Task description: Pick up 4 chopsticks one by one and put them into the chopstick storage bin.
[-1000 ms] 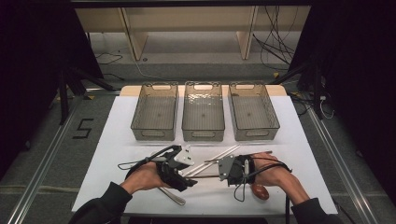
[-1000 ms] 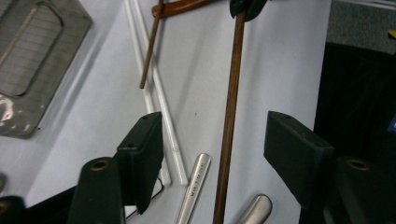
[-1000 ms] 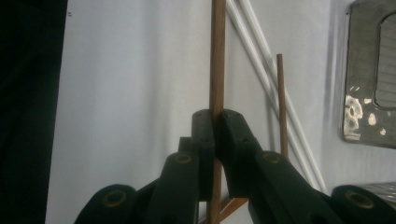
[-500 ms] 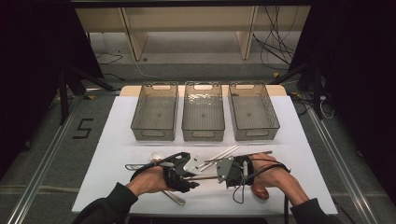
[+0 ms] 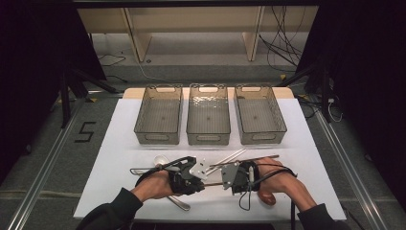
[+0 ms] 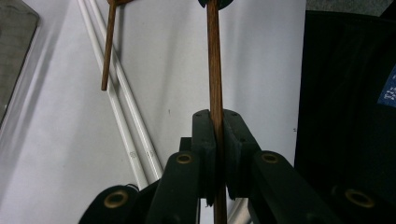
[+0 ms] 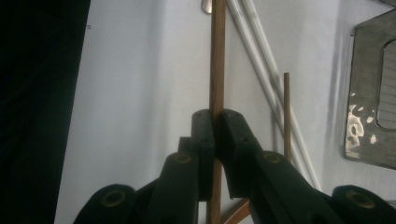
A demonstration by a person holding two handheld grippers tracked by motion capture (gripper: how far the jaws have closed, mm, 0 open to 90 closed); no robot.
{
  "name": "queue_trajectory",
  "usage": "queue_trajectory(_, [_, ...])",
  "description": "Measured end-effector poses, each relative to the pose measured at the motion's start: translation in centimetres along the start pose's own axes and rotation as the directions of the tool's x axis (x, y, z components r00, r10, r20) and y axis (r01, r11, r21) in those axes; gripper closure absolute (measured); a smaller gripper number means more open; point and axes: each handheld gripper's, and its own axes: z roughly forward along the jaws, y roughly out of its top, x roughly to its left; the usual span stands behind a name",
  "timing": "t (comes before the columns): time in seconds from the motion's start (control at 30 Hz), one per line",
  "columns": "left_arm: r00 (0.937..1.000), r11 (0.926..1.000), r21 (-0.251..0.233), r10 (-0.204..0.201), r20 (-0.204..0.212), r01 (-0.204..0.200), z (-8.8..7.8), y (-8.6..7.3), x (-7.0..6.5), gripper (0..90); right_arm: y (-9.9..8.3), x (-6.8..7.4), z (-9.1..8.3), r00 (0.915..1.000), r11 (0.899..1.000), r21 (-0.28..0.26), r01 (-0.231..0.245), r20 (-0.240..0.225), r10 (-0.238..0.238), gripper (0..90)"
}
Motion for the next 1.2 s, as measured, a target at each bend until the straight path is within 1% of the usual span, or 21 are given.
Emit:
queue_trajectory(0.07, [1.0000,1.0000,-0.002,-0.005,0.003,0.005,0.0,0.0,0.0,84.1,0.0,0.0,-0.1,1.0000,1.000,0.005,0.007,-0.003,-0.007,83.8])
queue_trajectory(0.13, [0.9999,0.9999,-0.008,-0.008,0.006,0.008,-0.1,-0.1,0.0,84.2,-0.1,0.0,-0.1,1.0000,1.000,-0.005,-0.001,-0.001,0.001,82.9])
queue_trajectory(0.23, [0.9999,0.9998,-0.015,-0.013,0.007,0.013,-0.3,-0.2,0.1,84.3,-0.2,-0.1,-0.4,0.9996,1.000,-0.015,-0.022,0.018,0.022,72.1])
queue_trajectory(0.27, [0.9998,0.9997,-0.017,-0.017,0.006,0.017,-0.3,-0.3,0.2,84.3,-0.6,-0.3,-1.0,0.9981,0.998,-0.038,-0.048,0.038,0.049,64.4])
queue_trajectory(0.3, [0.9998,0.9997,-0.015,-0.019,-0.002,0.019,-0.4,-0.4,0.3,84.3,-0.6,-0.3,-1.0,0.9981,0.998,-0.038,-0.048,0.038,0.049,64.4])
queue_trajectory(0.33, [0.9996,0.9995,-0.018,-0.027,-0.003,0.027,-0.6,-0.5,0.4,84.3,-0.8,-0.6,-1.4,0.9970,0.996,-0.056,-0.064,0.040,0.066,61.5])
queue_trajectory(0.37, [0.9993,0.9989,-0.028,-0.037,-0.003,0.037,-0.7,-0.5,0.6,84.3,-1.1,-0.7,-1.8,0.9944,0.993,-0.073,-0.093,0.043,0.096,58.6])
queue_trajectory(0.43, [0.9987,0.9982,-0.035,-0.049,-0.010,0.049,-1.0,-0.6,0.7,84.3,-1.7,-1.0,-2.5,0.9914,0.989,-0.094,-0.113,0.056,0.119,54.3])
queue_trajectory(0.5, [0.9982,0.9978,-0.032,-0.059,-0.012,0.059,-1.3,-0.7,0.9,84.3,-2.3,-1.2,-3.2,0.9854,0.983,-0.114,-0.144,0.074,0.153,50.4])
queue_trajectory(0.53, [0.9976,0.9973,-0.031,-0.067,-0.017,0.066,-1.4,-0.8,1.1,84.3,-2.6,-1.2,-3.4,0.9797,0.976,-0.129,-0.173,0.078,0.184,49.1])
queue_trajectory(0.6, [0.9953,0.9948,-0.040,-0.094,-0.023,0.093,-1.7,-1.1,1.4,84.4,-3.3,-1.4,-4.0,0.9739,0.970,-0.151,-0.192,0.092,0.208,47.8])
queue_trajectory(0.7, [0.9919,0.9915,-0.049,-0.122,-0.035,0.120,-2.2,-1.5,1.9,84.4,-4.1,-1.6,-4.6,0.9608,0.955,-0.188,-0.231,0.110,0.254,47.1])
queue_trajectory(0.77, [0.9886,0.9875,-0.064,-0.146,-0.035,0.144,-2.7,-1.8,2.3,84.4,-4.5,-1.6,-4.9,0.9514,0.944,-0.202,-0.260,0.113,0.287,46.5])
queue_trajectory(0.8, [0.9862,0.9849,-0.071,-0.161,-0.039,0.158,-2.9,-1.9,2.6,84.4,-4.7,-1.6,-4.9,0.9489,0.940,-0.213,-0.268,0.111,0.295,46.2])
queue_trajectory(0.83, [0.9836,0.9822,-0.079,-0.175,-0.046,0.171,-3.2,-2.1,2.8,84.4,-4.8,-1.6,-4.9,0.9434,0.933,-0.222,-0.284,0.110,0.313,45.9])
queue_trajectory(0.93, [0.9749,0.9738,-0.097,-0.213,-0.066,0.206,-4.0,-2.6,3.4,84.4,-5.1,-1.5,-4.8,0.9296,0.919,-0.231,-0.320,0.110,0.352,43.2])
queue_trajectory(1.03, [0.9684,0.9686,-0.114,-0.232,-0.092,0.221,-4.9,-3.2,4.2,84.4,-5.6,-1.5,-4.6,0.9236,0.906,-0.253,-0.340,0.092,0.372,40.9])
queue_trajectory(1.07, [0.9639,0.9635,-0.128,-0.248,-0.097,0.235,-5.1,-3.3,4.4,84.4,-5.7,-1.5,-4.5,0.9214,0.903,-0.249,-0.349,0.085,0.379,40.4])
queue_trajectory(1.1, [0.9601,0.9605,-0.133,-0.259,-0.105,0.244,-5.4,-3.5,4.6,84.4,-5.9,-1.4,-4.3,0.9200,0.902,-0.250,-0.353,0.082,0.383,39.9])
queue_trajectory(1.17, [0.9500,0.9517,-0.150,-0.287,-0.124,0.268,-5.9,-3.8,5.1,84.4,-6.1,-1.4,-3.9,0.9122,0.895,-0.250,-0.370,0.084,0.401,38.7])
queue_trajectory(1.2, [0.9449,0.9472,-0.159,-0.300,-0.131,0.278,-6.1,-3.9,5.3,84.5,-6.2,-1.4,-3.7,0.9062,0.887,-0.256,-0.385,0.078,0.416,38.1])
